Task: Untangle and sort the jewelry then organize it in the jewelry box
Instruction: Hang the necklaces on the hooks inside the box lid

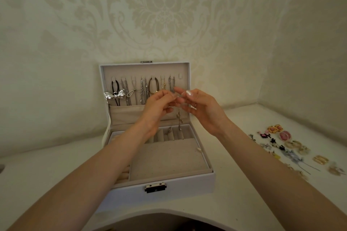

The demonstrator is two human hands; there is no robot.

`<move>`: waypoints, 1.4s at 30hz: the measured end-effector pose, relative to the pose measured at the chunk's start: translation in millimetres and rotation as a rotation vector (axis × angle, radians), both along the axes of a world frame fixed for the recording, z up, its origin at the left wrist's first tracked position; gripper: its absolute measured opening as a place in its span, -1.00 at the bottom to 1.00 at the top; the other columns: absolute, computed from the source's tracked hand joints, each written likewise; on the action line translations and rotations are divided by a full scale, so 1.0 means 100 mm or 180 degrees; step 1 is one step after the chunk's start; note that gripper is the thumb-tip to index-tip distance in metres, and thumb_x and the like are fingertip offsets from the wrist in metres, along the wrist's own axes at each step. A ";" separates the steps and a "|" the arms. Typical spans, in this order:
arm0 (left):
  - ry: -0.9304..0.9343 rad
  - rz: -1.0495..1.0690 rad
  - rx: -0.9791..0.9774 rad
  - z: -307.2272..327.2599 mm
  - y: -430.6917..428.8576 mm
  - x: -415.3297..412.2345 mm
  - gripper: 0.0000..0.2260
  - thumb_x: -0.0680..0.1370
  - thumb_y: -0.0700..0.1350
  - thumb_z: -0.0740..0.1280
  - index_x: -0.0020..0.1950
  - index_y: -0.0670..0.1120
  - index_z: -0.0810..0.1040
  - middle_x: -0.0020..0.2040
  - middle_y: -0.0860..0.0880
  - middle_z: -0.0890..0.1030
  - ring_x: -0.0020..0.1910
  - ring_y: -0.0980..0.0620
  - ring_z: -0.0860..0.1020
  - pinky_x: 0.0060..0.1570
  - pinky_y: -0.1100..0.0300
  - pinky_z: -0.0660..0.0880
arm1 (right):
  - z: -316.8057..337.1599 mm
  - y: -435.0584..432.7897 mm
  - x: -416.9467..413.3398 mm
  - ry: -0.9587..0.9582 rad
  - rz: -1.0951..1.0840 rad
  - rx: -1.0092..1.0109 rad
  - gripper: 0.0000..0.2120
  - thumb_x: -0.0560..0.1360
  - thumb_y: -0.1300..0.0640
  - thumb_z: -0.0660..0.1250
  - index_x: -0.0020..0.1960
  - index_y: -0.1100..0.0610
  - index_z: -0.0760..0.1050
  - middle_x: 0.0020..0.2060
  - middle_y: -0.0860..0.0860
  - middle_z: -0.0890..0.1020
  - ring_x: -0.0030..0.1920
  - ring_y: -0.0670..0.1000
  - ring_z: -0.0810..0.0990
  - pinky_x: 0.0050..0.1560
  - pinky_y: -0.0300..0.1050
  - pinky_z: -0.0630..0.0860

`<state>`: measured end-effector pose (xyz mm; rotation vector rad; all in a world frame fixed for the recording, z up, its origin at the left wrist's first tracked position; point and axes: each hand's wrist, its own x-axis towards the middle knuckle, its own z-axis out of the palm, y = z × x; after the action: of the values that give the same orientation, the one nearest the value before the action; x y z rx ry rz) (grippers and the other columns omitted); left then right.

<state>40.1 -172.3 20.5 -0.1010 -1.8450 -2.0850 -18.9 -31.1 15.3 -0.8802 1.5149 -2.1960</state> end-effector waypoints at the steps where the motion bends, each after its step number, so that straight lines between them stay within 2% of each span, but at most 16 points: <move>1: -0.0005 -0.0039 0.0031 0.00 0.00 0.00 -0.87 0.55 -0.26 0.25 -0.20 -0.11 0.46 -0.28 0.00 0.64 -0.26 0.10 0.56 -0.20 0.23 0.41 | 0.01 0.00 0.01 0.0018 0.0015 0.0005 -0.87 0.39 0.10 0.34 -0.16 0.17 0.52 0.22 0.08 0.59 0.21 0.02 0.57 0.24 -0.02 0.44; 4: 0.0015 -0.0069 -0.0053 0.02 -0.02 -0.02 -0.87 0.52 -0.31 0.30 -0.20 -0.14 0.47 -0.34 0.00 0.60 -0.29 0.06 0.52 -0.25 0.23 0.40 | 0.04 -0.02 0.01 0.0129 0.0059 0.0064 -0.94 0.42 0.13 0.37 -0.19 0.12 0.58 0.25 0.09 0.57 0.26 -0.01 0.54 0.30 0.02 0.41; 6: 0.0047 -0.0118 -0.0457 0.06 -0.06 -0.04 -0.89 0.49 -0.33 0.34 -0.14 -0.13 0.51 -0.35 0.02 0.60 -0.31 0.09 0.53 -0.24 0.24 0.41 | 0.06 -0.02 0.00 0.0250 0.0047 0.0161 -0.92 0.43 0.14 0.38 -0.23 0.07 0.61 0.21 0.07 0.59 0.26 -0.02 0.53 0.30 0.03 0.41; 8: 0.0028 -0.0311 -0.0909 0.13 -0.09 -0.04 -0.86 0.50 -0.34 0.33 -0.08 -0.10 0.52 -0.35 0.07 0.63 -0.32 0.15 0.55 -0.22 0.26 0.42 | 0.10 -0.03 -0.01 0.0309 0.0017 0.0247 -0.92 0.44 0.15 0.38 -0.23 0.07 0.60 0.12 0.06 0.62 0.20 0.01 0.55 0.23 -0.01 0.45; 11: -0.0167 -0.0595 -0.1283 0.24 -0.11 -0.03 -0.87 0.52 -0.33 0.30 -0.07 -0.12 0.54 -0.32 0.07 0.64 -0.31 0.20 0.55 -0.19 0.30 0.43 | 0.15 -0.03 -0.02 0.0351 -0.0028 0.0269 -0.91 0.46 0.18 0.35 -0.22 0.10 0.58 0.20 0.09 0.59 0.24 -0.04 0.54 0.14 -0.04 0.46; 15: -0.0427 -0.0911 -0.1158 0.32 -0.14 -0.01 -0.84 0.54 -0.32 0.26 -0.09 -0.12 0.59 -0.27 0.02 0.58 -0.27 0.17 0.51 -0.18 0.29 0.42 | 0.17 -0.04 -0.05 0.0462 -0.0175 0.0364 -0.94 0.47 0.18 0.35 -0.16 0.11 0.58 0.24 0.03 0.57 0.23 -0.11 0.54 0.32 0.06 0.41; 19: -0.0450 -0.0710 -0.1108 0.34 -0.17 -0.02 -0.87 0.54 -0.27 0.28 -0.05 -0.14 0.61 -0.21 -0.04 0.54 -0.31 0.19 0.45 -0.18 0.30 0.39 | 0.16 -0.03 -0.07 0.0438 -0.0212 0.0328 -0.94 0.46 0.18 0.36 -0.12 0.16 0.58 0.25 0.01 0.56 0.20 -0.11 0.57 0.34 0.07 0.40; 22: -0.0464 -0.0576 -0.1073 0.34 -0.18 -0.02 -0.90 0.53 -0.25 0.30 -0.06 -0.15 0.62 -0.26 -0.03 0.52 -0.36 0.20 0.43 -0.23 0.32 0.38 | 0.15 -0.04 -0.06 0.0392 -0.0211 0.0241 -0.90 0.48 0.22 0.35 -0.06 0.25 0.58 0.28 0.07 0.53 0.21 -0.18 0.54 0.28 -0.02 0.48; 25: -0.0563 -0.0577 -0.1004 0.34 -0.20 -0.02 -0.91 0.53 -0.27 0.30 -0.06 -0.19 0.61 -0.34 0.02 0.54 -0.37 0.18 0.45 -0.23 0.29 0.38 | 0.17 -0.07 -0.05 0.0372 -0.0304 0.0304 -0.90 0.48 0.23 0.35 -0.06 0.26 0.58 0.28 0.06 0.53 0.15 -0.22 0.56 0.12 -0.15 0.56; 29: -0.0496 -0.0445 -0.1295 0.34 -0.23 -0.02 -0.93 0.52 -0.24 0.33 -0.08 -0.17 0.61 -0.38 0.08 0.55 -0.38 0.22 0.46 -0.22 0.31 0.39 | 0.19 -0.08 -0.04 0.0406 -0.0459 0.0328 -0.92 0.47 0.24 0.37 -0.08 0.25 0.59 0.25 0.04 0.55 0.15 -0.16 0.58 -0.01 -0.25 0.56; 33: -0.0409 -0.0321 -0.1710 0.36 -0.21 0.00 -0.95 0.48 -0.22 0.38 -0.14 -0.11 0.63 -0.40 0.09 0.53 -0.38 0.25 0.44 -0.23 0.35 0.39 | 0.19 -0.10 -0.02 0.0443 -0.0568 0.0363 -0.96 0.47 0.25 0.38 -0.13 0.19 0.60 0.17 0.02 0.59 0.12 -0.16 0.59 -0.11 -0.31 0.53; 36: -0.0380 -0.0273 -0.1771 0.37 -0.21 -0.01 -0.95 0.47 -0.21 0.39 -0.15 -0.08 0.64 -0.29 -0.03 0.54 -0.35 0.24 0.45 -0.21 0.35 0.39 | 0.20 -0.12 0.00 0.0574 -0.0795 0.0425 -0.97 0.46 0.22 0.40 -0.14 0.19 0.60 -0.12 0.05 0.65 -0.14 -0.12 0.61 -0.19 -0.31 0.50; 38: -0.0303 -0.0177 -0.1817 0.36 -0.22 -0.01 -0.93 0.48 -0.21 0.39 -0.15 -0.06 0.64 -0.25 -0.08 0.56 -0.32 0.20 0.47 -0.20 0.35 0.42 | 0.21 -0.12 0.03 0.0744 -0.1011 0.0502 -0.96 0.44 0.20 0.43 -0.17 0.17 0.60 -0.25 0.01 0.63 -0.24 -0.16 0.57 -0.24 -0.33 0.47; 42: -0.0016 -0.0004 -0.1678 0.34 -0.23 -0.03 -0.90 0.45 -0.27 0.41 -0.18 -0.08 0.63 -0.39 0.11 0.59 -0.36 0.19 0.50 -0.24 0.36 0.47 | 0.19 -0.13 0.07 0.0806 -0.1253 0.0454 -0.91 0.42 0.18 0.45 -0.22 0.14 0.56 -0.28 -0.06 0.58 -0.30 -0.21 0.51 -0.29 -0.34 0.43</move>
<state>37.4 -195.6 54.9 -0.2260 -2.3483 -1.5478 -11.7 -43.7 34.7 -0.9032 2.0927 -2.2613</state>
